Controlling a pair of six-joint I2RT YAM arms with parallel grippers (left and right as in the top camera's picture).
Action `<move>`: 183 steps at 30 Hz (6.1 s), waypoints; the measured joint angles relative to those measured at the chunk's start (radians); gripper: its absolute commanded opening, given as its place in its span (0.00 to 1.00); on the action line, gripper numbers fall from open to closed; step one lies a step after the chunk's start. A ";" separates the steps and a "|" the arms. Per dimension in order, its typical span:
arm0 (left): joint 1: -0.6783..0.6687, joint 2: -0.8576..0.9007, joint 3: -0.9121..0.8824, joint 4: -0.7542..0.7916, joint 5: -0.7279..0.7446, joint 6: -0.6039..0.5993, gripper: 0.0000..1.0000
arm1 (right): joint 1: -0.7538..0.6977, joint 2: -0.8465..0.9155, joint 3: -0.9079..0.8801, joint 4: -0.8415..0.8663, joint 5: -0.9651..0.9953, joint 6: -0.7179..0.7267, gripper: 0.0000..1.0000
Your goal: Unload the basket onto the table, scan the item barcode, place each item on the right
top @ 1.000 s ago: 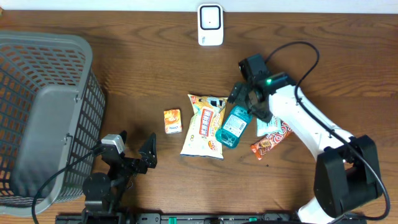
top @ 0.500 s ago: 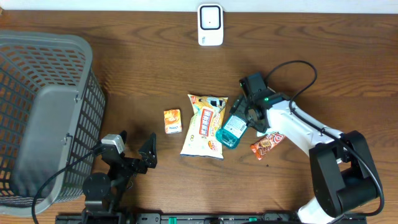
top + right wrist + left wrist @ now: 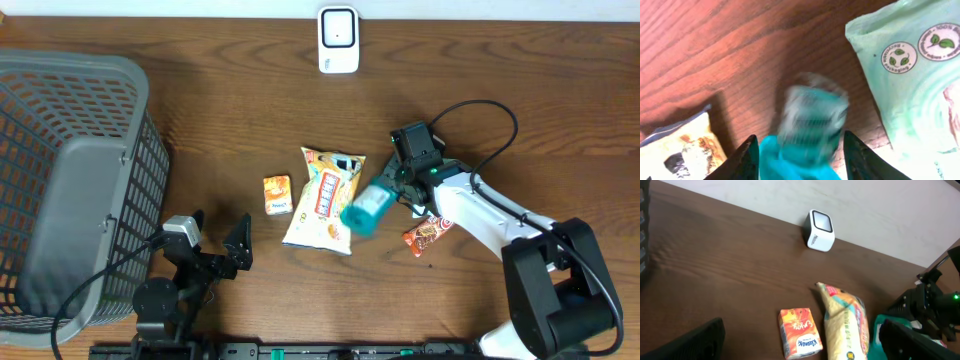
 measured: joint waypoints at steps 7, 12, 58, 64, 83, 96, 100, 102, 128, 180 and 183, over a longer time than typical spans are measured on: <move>0.000 0.000 0.000 0.000 0.000 0.000 0.98 | -0.001 0.016 -0.002 -0.076 -0.021 -0.114 0.31; 0.000 0.000 0.000 0.000 0.000 0.000 0.98 | -0.001 0.016 0.000 -0.091 -0.033 -0.179 0.62; 0.000 0.000 0.000 0.000 0.000 0.000 0.98 | -0.152 0.054 -0.007 -0.144 -0.579 -0.581 0.35; 0.000 0.000 0.000 0.000 0.000 0.000 0.98 | -0.156 0.072 -0.008 -0.128 -0.661 -0.578 0.27; 0.000 0.000 0.000 0.000 0.000 0.000 0.98 | -0.143 -0.126 -0.009 -0.270 -0.364 -0.594 0.11; 0.000 0.000 0.000 0.000 0.000 0.000 0.98 | -0.038 -0.196 -0.009 -0.340 -0.146 -0.611 0.59; 0.000 0.000 0.000 0.000 0.000 0.000 0.98 | -0.039 -0.196 -0.009 -0.342 -0.164 -0.676 0.75; 0.000 0.000 0.000 0.000 0.000 0.000 0.98 | -0.042 -0.193 -0.009 -0.340 -0.195 -0.723 0.75; 0.000 0.000 0.000 0.000 0.000 0.000 0.98 | -0.077 0.027 0.048 -0.347 -0.542 -1.020 0.23; 0.000 0.000 0.000 0.000 0.000 0.000 0.98 | 0.144 0.126 0.174 -0.409 0.093 -0.639 0.29; 0.000 0.000 0.000 0.000 0.000 0.000 0.98 | 0.119 0.129 0.180 -0.405 0.083 -0.634 0.20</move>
